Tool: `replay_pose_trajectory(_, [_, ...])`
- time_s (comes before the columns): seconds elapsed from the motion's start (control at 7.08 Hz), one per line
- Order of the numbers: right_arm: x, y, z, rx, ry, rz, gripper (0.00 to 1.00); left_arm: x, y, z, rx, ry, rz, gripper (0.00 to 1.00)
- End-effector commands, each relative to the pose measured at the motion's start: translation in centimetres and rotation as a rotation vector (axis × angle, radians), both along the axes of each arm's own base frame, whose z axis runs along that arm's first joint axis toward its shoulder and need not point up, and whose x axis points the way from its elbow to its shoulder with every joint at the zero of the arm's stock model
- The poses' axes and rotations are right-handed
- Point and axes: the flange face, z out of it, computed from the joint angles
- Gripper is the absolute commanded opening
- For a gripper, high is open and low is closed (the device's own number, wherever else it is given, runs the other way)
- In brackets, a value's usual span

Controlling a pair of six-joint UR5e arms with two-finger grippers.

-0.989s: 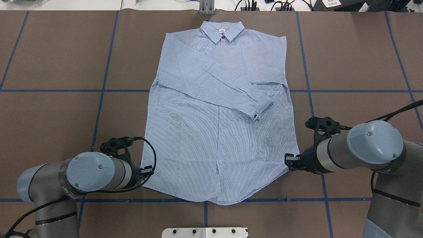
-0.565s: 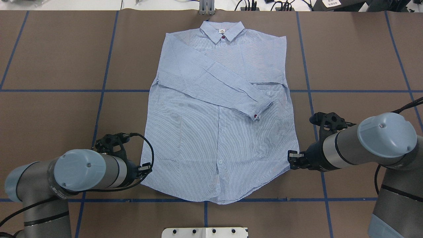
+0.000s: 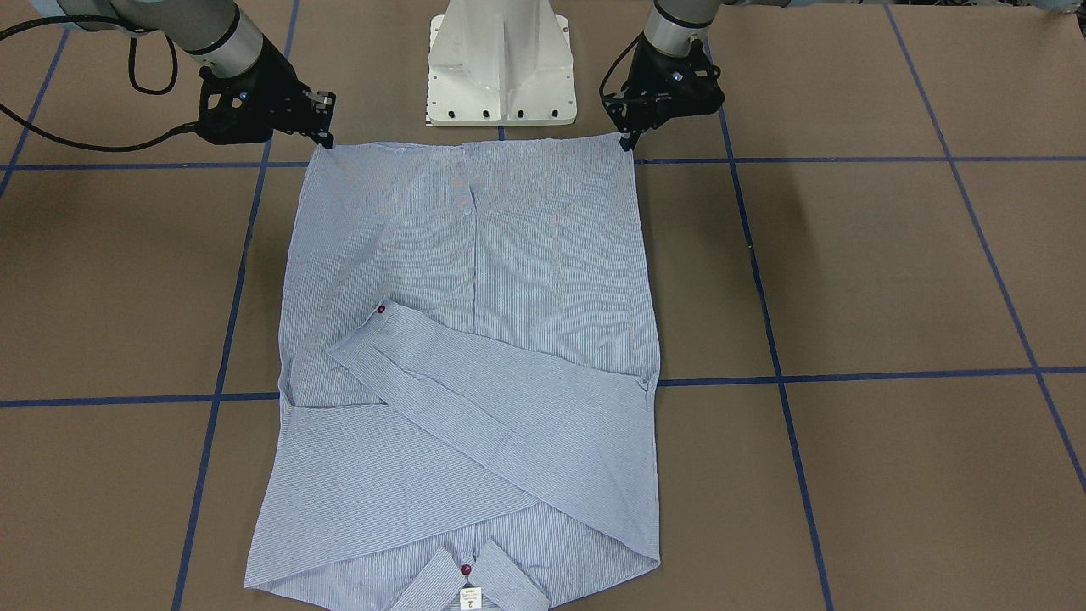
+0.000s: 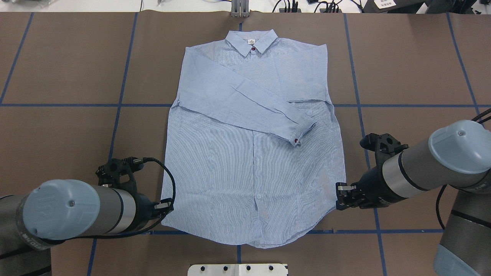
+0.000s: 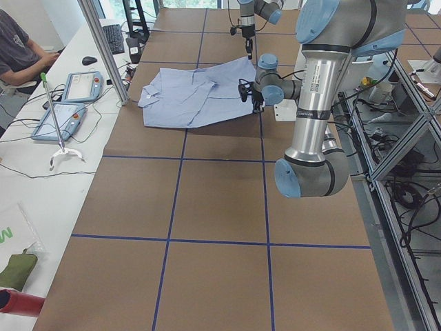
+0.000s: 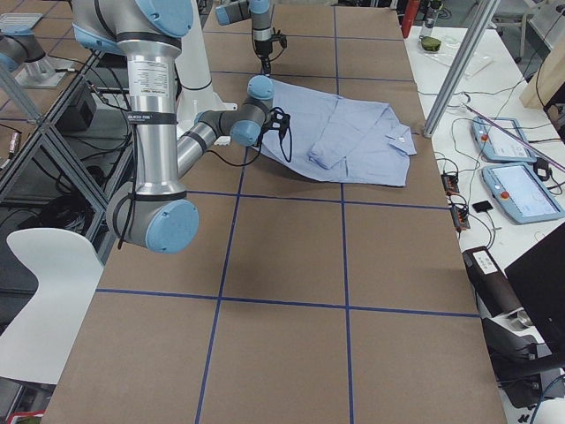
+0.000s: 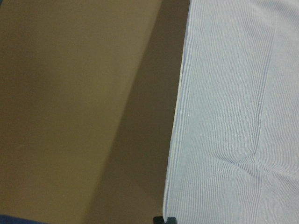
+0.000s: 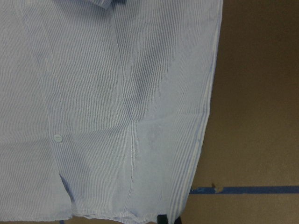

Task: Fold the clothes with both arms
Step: 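Lift the hem with both grippers and carry it toward the collar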

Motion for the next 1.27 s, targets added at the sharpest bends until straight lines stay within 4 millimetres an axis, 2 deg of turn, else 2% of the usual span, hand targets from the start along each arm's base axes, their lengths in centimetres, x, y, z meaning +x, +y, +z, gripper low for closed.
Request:
replay_pose_trajectory(0.0, [1.8,0.6,-1.5,-0.057,-0.072,-0.105,0.0,0.1,2.8,-0.7,-0.002,-0.008,0.058,0.0])
replay_pose_trajectory(0.14, [2.8,0.5,-2.0,-0.087,-0.104,-0.146,0.0,0.1,4.9,-0.9,-0.011,-0.055,0.102,0.0])
replay_pose_trajectory(0.28, [3.4,0.6,-2.3,-0.089,-0.134,-0.168,0.0,-1.1,6.0,-1.8,-0.014,-0.069,0.121,0.0])
replay_pose_trajectory(0.42, [3.8,0.7,-2.6,-0.096,-0.144,-0.181,0.0,-1.7,6.4,-1.8,-0.02,-0.102,0.13,0.0])
replay_pose_trajectory(0.71, [4.4,0.7,-3.3,-0.096,-0.161,-0.19,0.0,-2.2,6.6,-2.2,-0.019,-0.097,0.134,0.0])
replay_pose_trajectory(0.85, [4.9,0.0,-3.1,-0.097,-0.159,-0.168,0.0,-1.7,6.7,-1.8,-0.021,-0.109,0.137,0.0])
replay_pose_trajectory(1.13, [4.8,-2.1,-1.5,-0.112,-0.129,-0.119,0.0,-0.3,6.5,-1.0,-0.017,-0.129,0.146,0.0])
